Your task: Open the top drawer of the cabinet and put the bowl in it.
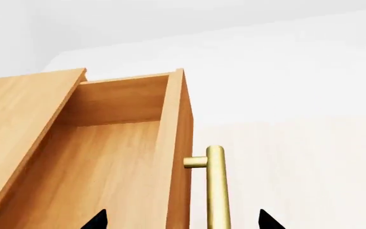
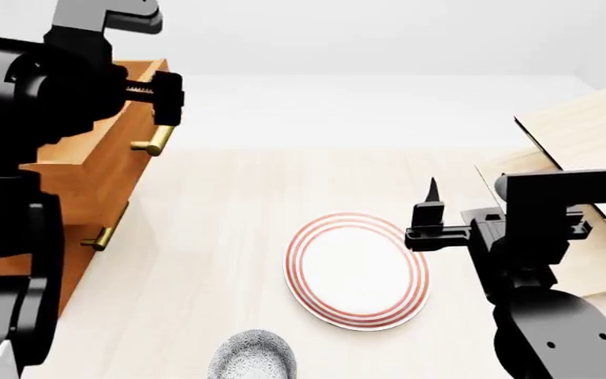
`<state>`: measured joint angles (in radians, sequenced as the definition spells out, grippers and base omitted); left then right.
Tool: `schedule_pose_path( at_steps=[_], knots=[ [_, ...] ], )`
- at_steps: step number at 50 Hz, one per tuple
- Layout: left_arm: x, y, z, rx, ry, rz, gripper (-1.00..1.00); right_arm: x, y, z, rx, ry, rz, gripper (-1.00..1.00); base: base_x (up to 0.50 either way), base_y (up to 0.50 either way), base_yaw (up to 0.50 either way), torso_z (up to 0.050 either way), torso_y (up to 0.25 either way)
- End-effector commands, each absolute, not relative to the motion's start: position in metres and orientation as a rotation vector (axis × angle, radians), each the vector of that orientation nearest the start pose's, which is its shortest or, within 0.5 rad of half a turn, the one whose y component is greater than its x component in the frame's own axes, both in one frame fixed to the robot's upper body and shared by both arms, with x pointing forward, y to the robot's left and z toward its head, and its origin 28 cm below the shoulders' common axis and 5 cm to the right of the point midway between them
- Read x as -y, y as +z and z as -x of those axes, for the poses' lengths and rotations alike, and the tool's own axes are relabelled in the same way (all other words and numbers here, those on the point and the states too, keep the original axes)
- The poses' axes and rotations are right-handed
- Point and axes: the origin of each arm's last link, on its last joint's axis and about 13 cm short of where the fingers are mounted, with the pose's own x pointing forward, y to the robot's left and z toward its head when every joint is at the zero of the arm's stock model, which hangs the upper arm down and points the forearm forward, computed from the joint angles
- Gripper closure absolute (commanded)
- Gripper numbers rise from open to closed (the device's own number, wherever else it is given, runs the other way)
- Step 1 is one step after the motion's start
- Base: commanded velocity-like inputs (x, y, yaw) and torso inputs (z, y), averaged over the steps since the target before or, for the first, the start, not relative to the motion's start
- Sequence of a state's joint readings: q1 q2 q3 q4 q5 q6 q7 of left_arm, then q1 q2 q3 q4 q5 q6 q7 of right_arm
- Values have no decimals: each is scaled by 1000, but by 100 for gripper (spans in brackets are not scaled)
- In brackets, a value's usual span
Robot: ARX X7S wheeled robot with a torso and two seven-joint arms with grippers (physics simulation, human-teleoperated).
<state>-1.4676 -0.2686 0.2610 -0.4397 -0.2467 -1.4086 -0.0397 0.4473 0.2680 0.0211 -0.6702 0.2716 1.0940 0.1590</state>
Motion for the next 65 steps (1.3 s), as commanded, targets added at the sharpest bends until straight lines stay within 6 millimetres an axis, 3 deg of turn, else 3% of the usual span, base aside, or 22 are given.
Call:
schedule_pose_path(
  at_steps=[1,26,65],
  knots=[
    [-267,306,-369,-490,102,-155,-100,134,178,-240,10,-49,110,-100,0,0,0,0,0],
    [-264,271,-371,-558,73,-201,-100,134,177,-241,5,-46,109,-100,0,0,0,0,0],
    [-224,260,-360,-540,-108,-273,-100,135,179,-240,12,-46,106,-100,0,0,0,0,0]
  ],
)
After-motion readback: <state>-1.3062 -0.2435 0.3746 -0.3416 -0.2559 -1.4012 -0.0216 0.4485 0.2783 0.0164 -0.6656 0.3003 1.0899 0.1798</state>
